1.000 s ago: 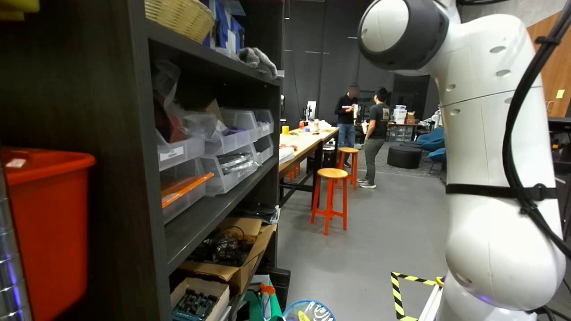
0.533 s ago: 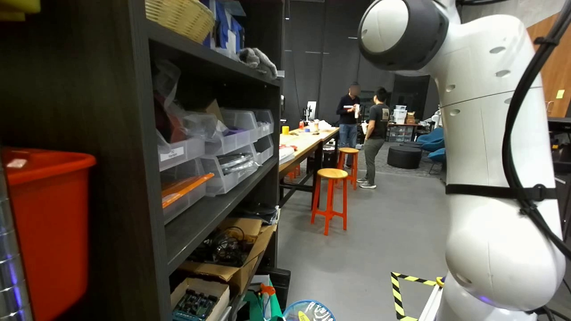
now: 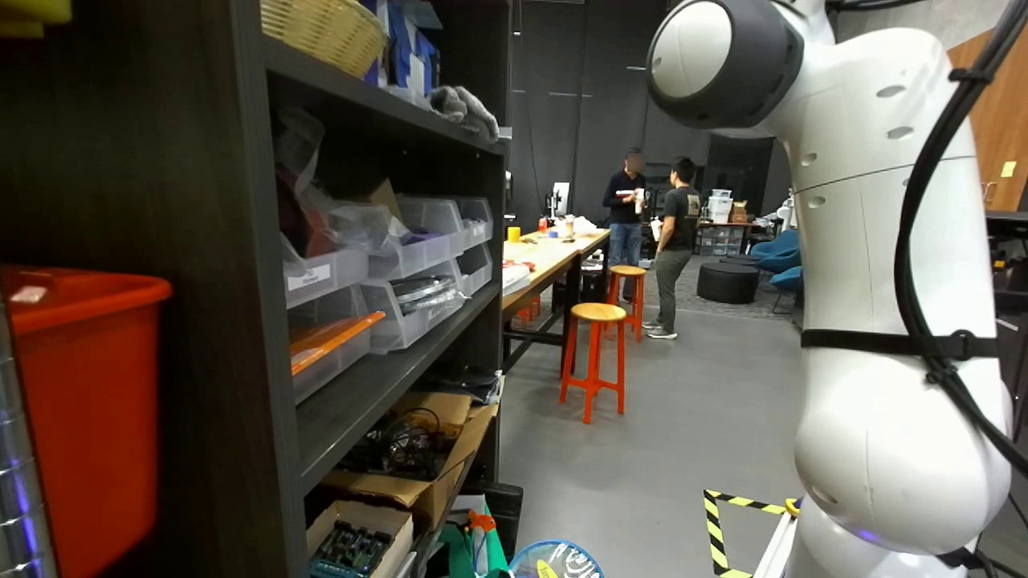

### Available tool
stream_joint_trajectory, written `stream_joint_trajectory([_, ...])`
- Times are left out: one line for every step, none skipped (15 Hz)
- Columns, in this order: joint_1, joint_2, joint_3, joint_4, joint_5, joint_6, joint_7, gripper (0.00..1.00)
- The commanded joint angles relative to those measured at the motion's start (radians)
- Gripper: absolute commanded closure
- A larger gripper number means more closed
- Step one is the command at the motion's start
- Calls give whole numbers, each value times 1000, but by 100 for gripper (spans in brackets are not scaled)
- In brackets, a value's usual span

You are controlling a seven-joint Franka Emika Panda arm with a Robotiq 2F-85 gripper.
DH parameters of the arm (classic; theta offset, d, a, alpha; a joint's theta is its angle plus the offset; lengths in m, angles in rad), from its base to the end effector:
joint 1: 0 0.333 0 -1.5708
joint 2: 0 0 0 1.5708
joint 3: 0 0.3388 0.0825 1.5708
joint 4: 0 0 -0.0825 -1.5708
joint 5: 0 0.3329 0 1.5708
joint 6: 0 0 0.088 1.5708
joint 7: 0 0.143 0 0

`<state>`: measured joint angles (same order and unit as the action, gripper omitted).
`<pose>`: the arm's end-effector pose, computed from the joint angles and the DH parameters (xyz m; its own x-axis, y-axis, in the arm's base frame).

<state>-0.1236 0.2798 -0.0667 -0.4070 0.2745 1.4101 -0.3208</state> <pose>0.4774 -0.0372 0.8997 0.6959 0.2315 0.6798 0.2585 -0.9639 0.0636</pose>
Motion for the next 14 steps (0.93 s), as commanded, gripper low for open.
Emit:
stream_joint_trajectory([-5, -35, -4, -44, -3, 4, 32, 44])
stream_joint_trajectory([-9, -36, -6, -45, -3, 3, 32, 44])
stream_joint_trajectory([-12, -37, -6, -46, -1, 2, 35, 44])
stream_joint_trajectory([-12, -37, -6, -46, 0, 2, 40, 44])
stream_joint_trajectory([-11, -37, -7, -45, -4, 2, 47, 44])
stream_joint_trajectory([-10, -37, -10, -44, -9, 4, 53, 44])
stream_joint_trajectory([-47, 48, 29, 112, -15, -61, 74, 44])
stream_joint_trajectory([-16, -36, -8, -40, -12, -1, 57, 44])
stream_joint_trajectory([-18, -36, -8, -38, -14, -4, 59, 44])
stream_joint_trajectory([-17, -37, -10, -40, -14, -5, 57, 44])
stream_joint_trajectory([-16, -37, -12, -40, -17, -5, 52, 44])
stream_joint_trajectory([-16, -37, -14, -41, -18, -6, 51, 44])
stream_joint_trajectory([-16, -38, -15, -42, -16, -7, 51, 44])
stream_joint_trajectory([-17, -39, -13, -43, -12, -11, 45, 44])
